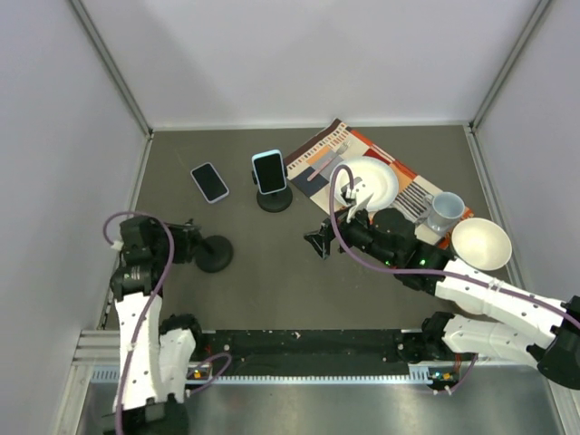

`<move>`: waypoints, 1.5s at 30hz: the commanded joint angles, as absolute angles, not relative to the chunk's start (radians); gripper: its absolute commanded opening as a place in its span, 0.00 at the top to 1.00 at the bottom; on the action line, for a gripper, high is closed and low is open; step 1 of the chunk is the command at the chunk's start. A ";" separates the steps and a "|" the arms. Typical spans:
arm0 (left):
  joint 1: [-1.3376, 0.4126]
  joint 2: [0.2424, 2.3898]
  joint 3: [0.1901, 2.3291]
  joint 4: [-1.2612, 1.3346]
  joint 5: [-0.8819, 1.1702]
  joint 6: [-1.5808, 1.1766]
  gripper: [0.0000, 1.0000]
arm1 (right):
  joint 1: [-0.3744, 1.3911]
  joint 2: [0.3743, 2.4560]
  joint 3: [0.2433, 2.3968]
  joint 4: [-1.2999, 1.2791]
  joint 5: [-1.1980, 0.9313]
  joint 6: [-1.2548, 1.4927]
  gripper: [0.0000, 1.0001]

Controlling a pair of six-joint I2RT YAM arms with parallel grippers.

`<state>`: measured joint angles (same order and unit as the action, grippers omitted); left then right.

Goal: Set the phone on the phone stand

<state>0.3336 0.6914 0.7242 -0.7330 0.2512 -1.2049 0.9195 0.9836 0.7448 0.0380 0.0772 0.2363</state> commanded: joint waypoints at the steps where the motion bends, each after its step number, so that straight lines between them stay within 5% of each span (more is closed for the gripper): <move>1: 0.060 0.644 0.721 -0.669 0.125 -1.458 1.00 | 0.911 0.986 0.736 0.092 0.081 0.229 0.01; 11: -0.497 0.796 0.735 -0.568 -0.219 -1.707 1.00 | 0.910 0.986 0.733 0.087 0.100 0.222 0.01; 12: -0.524 0.814 0.738 -0.549 -0.216 -1.712 0.92 | 0.911 0.988 0.735 0.087 0.103 0.218 0.01; 13: -0.535 0.836 0.741 -0.532 -0.218 -1.712 0.66 | 0.910 0.989 0.736 0.084 0.107 0.216 0.01; 15: -0.570 0.830 0.747 -0.509 -0.267 -1.692 0.41 | 0.911 0.991 0.735 0.083 0.115 0.213 0.01; 16: -0.574 0.816 0.750 -0.494 -0.276 -1.674 0.18 | 0.911 0.991 0.735 0.083 0.115 0.213 0.01; 20: -0.578 0.755 0.770 -0.492 -0.291 -1.574 0.02 | 0.911 1.011 0.732 0.101 0.075 0.207 0.01; 24: -0.578 0.654 0.738 -0.514 -0.284 -1.467 0.02 | 0.910 1.054 0.732 0.140 0.005 0.199 0.01; 31: -0.577 0.224 0.658 -0.598 -0.423 -1.183 0.02 | 0.937 1.163 0.748 0.242 -0.103 0.215 0.23; 34: -0.577 0.115 0.695 -0.681 -0.504 -1.086 0.02 | 0.997 1.248 0.819 0.235 -0.091 0.212 0.23; 40: -0.578 0.251 0.889 -0.846 -0.523 -0.908 0.02 | 1.052 1.428 0.965 0.241 -0.077 0.255 0.13; 45: -0.577 0.405 0.965 -0.871 -0.457 -0.841 0.02 | 1.055 1.540 1.061 0.262 -0.097 0.224 0.18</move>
